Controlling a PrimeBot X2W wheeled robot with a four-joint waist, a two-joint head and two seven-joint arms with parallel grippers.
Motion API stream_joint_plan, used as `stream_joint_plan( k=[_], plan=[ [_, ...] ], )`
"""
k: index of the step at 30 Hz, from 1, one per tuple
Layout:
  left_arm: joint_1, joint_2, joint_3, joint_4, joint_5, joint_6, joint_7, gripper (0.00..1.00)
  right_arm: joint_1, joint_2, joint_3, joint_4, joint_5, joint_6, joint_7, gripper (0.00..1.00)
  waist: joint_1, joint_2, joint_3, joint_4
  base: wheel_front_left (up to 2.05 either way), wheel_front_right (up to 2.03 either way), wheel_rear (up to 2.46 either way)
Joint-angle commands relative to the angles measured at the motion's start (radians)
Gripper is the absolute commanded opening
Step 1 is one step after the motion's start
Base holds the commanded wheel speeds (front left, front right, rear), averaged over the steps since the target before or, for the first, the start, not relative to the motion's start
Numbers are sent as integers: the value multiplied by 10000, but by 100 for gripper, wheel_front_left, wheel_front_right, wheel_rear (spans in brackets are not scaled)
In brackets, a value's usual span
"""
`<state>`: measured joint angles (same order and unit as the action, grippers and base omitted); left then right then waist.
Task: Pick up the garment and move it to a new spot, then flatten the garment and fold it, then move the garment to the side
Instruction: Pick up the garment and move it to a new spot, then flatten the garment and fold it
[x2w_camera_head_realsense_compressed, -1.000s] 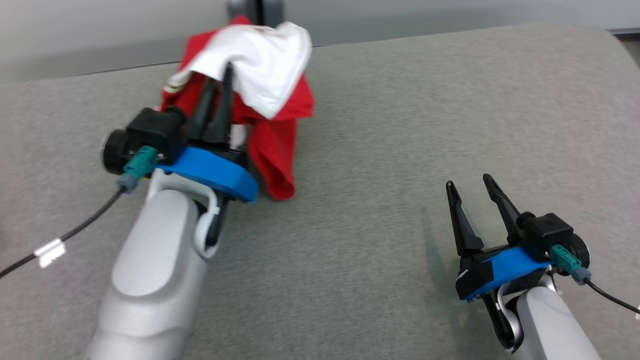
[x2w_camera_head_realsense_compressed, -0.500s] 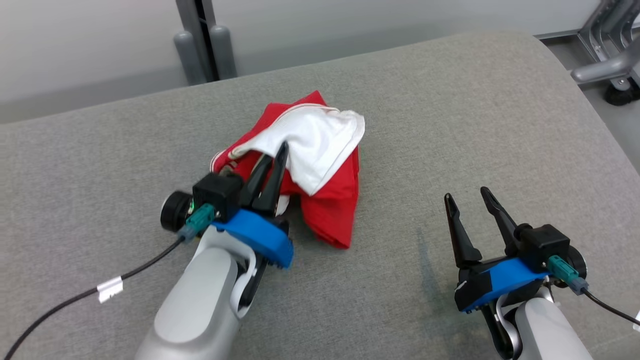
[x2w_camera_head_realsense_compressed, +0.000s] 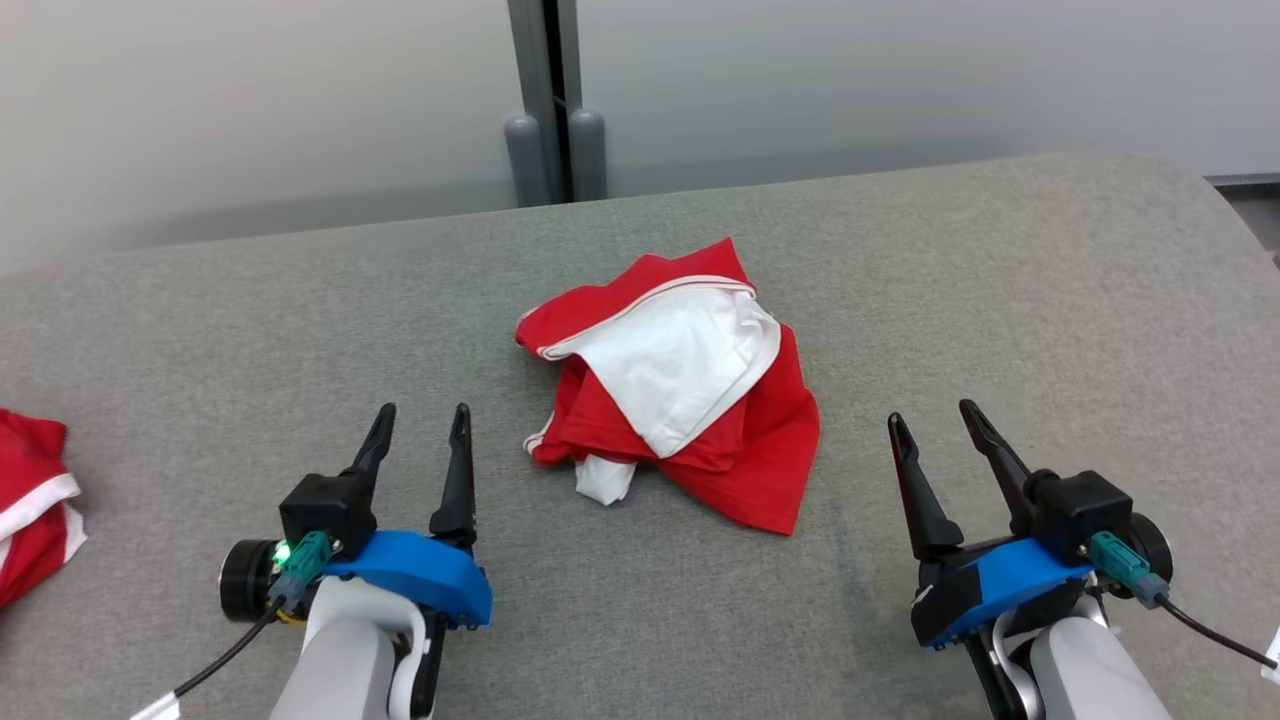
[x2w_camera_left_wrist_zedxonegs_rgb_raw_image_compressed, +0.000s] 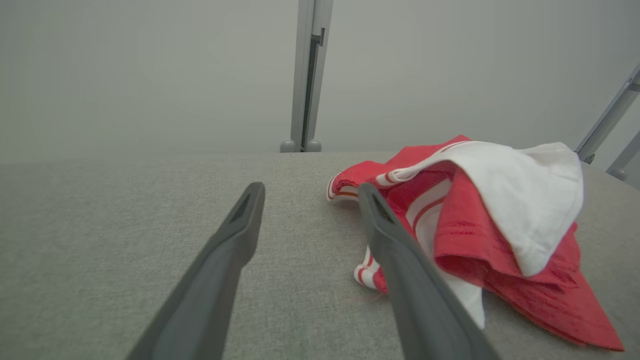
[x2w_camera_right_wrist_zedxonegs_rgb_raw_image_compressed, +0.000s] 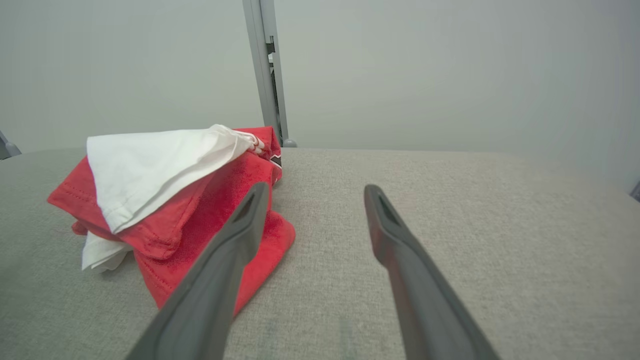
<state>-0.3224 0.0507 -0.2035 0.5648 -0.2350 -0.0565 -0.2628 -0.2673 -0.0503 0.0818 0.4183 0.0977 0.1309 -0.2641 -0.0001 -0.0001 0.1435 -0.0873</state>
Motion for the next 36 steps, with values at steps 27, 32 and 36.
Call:
stream_joint_plan(
  k=[27, 32, 36],
  plan=[
    [2714, -3, 1728, -1378, 259, 252, -30, 100, 767, -9, -403, 252, 160, -3, -6, 100, 1, 1, -959, 1424, 0, 0, 0],
    [2401, 4, 1486, -1320, 227, 175, -30, 100, 100, -11, -425, 292, 24, -3, -6, 100, 1, 1, -396, 1797, 0, 0, 0],
    [2169, 3, 1321, -1224, 161, 112, -31, 100, -539, -9, -647, 497, 40, -3, -6, 100, 1, 1, 52, 2208, 0, 0, 0]
  ],
)
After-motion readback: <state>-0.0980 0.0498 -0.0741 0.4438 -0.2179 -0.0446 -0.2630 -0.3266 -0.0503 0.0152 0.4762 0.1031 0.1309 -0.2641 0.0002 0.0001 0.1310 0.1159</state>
